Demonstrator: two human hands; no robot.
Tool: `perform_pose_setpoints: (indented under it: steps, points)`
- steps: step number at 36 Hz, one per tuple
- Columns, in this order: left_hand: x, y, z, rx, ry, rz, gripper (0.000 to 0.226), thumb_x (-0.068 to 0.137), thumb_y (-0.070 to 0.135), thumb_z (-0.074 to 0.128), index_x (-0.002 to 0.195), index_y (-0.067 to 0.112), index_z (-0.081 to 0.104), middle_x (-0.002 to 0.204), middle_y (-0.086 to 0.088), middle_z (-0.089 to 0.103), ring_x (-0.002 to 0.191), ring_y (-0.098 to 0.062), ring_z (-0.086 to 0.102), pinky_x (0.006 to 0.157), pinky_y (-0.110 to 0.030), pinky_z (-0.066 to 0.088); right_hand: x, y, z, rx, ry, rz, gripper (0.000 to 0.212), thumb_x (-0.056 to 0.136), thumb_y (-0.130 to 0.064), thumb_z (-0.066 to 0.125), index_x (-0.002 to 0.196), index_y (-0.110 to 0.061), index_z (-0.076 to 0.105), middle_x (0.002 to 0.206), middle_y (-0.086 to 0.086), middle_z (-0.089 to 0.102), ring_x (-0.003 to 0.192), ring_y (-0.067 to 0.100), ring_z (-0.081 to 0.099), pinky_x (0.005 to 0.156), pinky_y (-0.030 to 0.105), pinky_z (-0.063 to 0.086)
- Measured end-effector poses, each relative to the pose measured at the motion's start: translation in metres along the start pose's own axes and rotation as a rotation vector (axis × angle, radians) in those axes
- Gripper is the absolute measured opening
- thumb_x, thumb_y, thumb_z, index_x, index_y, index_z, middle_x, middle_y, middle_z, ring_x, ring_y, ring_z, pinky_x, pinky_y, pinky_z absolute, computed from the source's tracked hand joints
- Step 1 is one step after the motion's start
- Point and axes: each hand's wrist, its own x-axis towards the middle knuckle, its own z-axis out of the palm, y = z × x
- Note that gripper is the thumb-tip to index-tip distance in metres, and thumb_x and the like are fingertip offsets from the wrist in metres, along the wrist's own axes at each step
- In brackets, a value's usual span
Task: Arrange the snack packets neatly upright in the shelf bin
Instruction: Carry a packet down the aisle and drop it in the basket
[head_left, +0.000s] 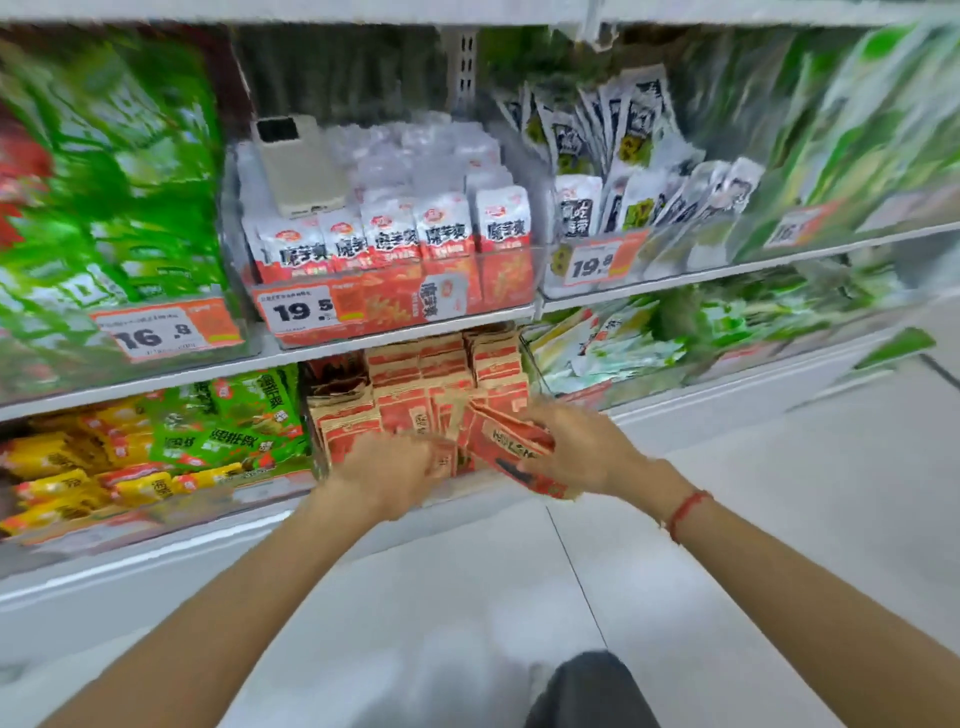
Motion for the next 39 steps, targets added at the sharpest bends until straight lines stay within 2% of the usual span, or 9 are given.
perform_pose_setpoints:
  steps: [5, 9, 14, 21, 23, 26, 29, 36, 39]
  points:
    - [0.002, 0.030, -0.059, -0.128, -0.131, 0.089, 0.031, 0.099, 0.030, 0.038, 0.101, 0.014, 0.064, 0.095, -0.004, 0.069, 0.088, -0.026, 0.064, 0.062, -0.032, 0.036, -0.047, 0.011, -0.043, -0.115, -0.055, 0.099, 0.046, 0.086, -0.047, 0.062, 0.127, -0.026, 0.054, 0.114, 0.003, 0.066, 0.103, 0.027, 0.061, 0.080, 0.034, 0.048]
    - [0.004, 0.047, -0.092, -0.350, -0.157, 0.142, 0.031, 0.099, 0.043, 0.039, 0.109, 0.027, 0.064, 0.106, 0.003, 0.069, 0.101, -0.023, 0.063, 0.082, -0.037, 0.049, -0.087, 0.022, -0.081, -0.098, -0.110, 0.189, 0.037, 0.085, -0.046, 0.062, 0.115, -0.025, 0.057, 0.107, 0.001, 0.067, 0.098, 0.025, 0.062, 0.073, 0.030, 0.044]
    - [0.007, 0.068, -0.137, -0.362, -0.168, 0.251, 0.028, 0.100, 0.038, 0.043, 0.116, 0.026, 0.063, 0.118, 0.001, 0.066, 0.106, -0.023, 0.061, 0.081, -0.031, 0.045, -0.138, 0.033, -0.122, 0.011, -0.185, 0.345, 0.042, 0.084, -0.041, 0.066, 0.121, -0.023, 0.056, 0.110, 0.002, 0.067, 0.102, 0.025, 0.061, 0.074, 0.028, 0.041]
    - [0.022, 0.114, -0.173, -0.589, -0.533, 0.338, 0.010, 0.097, 0.027, 0.055, 0.103, 0.022, 0.061, 0.118, -0.006, 0.065, 0.099, -0.021, 0.065, 0.096, -0.036, 0.049, -0.204, 0.050, -0.161, 0.032, -0.293, 0.551, 0.044, 0.083, -0.050, 0.064, 0.114, -0.019, 0.059, 0.104, 0.003, 0.065, 0.096, 0.025, 0.060, 0.073, 0.030, 0.043]
    - [0.027, 0.132, -0.181, -0.573, -0.567, 0.380, 0.007, 0.097, 0.029, 0.055, 0.101, 0.025, 0.059, 0.117, -0.004, 0.064, 0.097, -0.020, 0.066, 0.096, -0.037, 0.050, -0.222, 0.058, -0.169, 0.017, -0.310, 0.580, 0.042, 0.084, -0.048, 0.063, 0.115, -0.019, 0.059, 0.104, 0.003, 0.066, 0.094, 0.024, 0.061, 0.070, 0.028, 0.042]
    - [0.037, 0.165, -0.190, -0.478, -0.549, 0.418, 0.011, 0.097, 0.035, 0.053, 0.103, 0.030, 0.061, 0.119, 0.002, 0.064, 0.104, -0.017, 0.063, 0.097, -0.037, 0.049, -0.249, 0.074, -0.176, 0.031, -0.300, 0.637, 0.041, 0.086, -0.046, 0.060, 0.115, -0.018, 0.058, 0.104, 0.004, 0.066, 0.095, 0.024, 0.061, 0.069, 0.028, 0.040]
    - [0.044, 0.209, -0.203, -0.359, -0.483, 0.492, 0.023, 0.097, 0.036, 0.051, 0.115, 0.027, 0.063, 0.123, 0.008, 0.061, 0.111, -0.014, 0.057, 0.098, -0.027, 0.043, -0.276, 0.097, -0.183, 0.067, -0.257, 0.694, 0.039, 0.086, -0.047, 0.059, 0.114, -0.019, 0.058, 0.104, 0.003, 0.065, 0.097, 0.025, 0.061, 0.073, 0.030, 0.044]
    - [0.066, 0.320, -0.242, -0.231, -0.297, 0.624, 0.026, 0.098, 0.035, 0.047, 0.119, 0.030, 0.061, 0.120, 0.013, 0.064, 0.104, -0.013, 0.063, 0.094, -0.030, 0.045, -0.339, 0.170, -0.214, 0.158, -0.101, 0.789, 0.037, 0.089, -0.048, 0.056, 0.113, -0.020, 0.057, 0.100, -0.001, 0.066, 0.081, 0.019, 0.056, 0.066, 0.027, 0.038]
    - [0.082, 0.367, -0.250, -0.217, -0.218, 0.641, 0.026, 0.098, 0.034, 0.046, 0.119, 0.031, 0.062, 0.118, 0.014, 0.064, 0.103, -0.013, 0.063, 0.089, -0.028, 0.044, -0.364, 0.204, -0.228, 0.189, -0.025, 0.831, 0.034, 0.089, -0.046, 0.056, 0.113, -0.022, 0.057, 0.097, -0.002, 0.066, 0.083, 0.019, 0.057, 0.066, 0.027, 0.038]
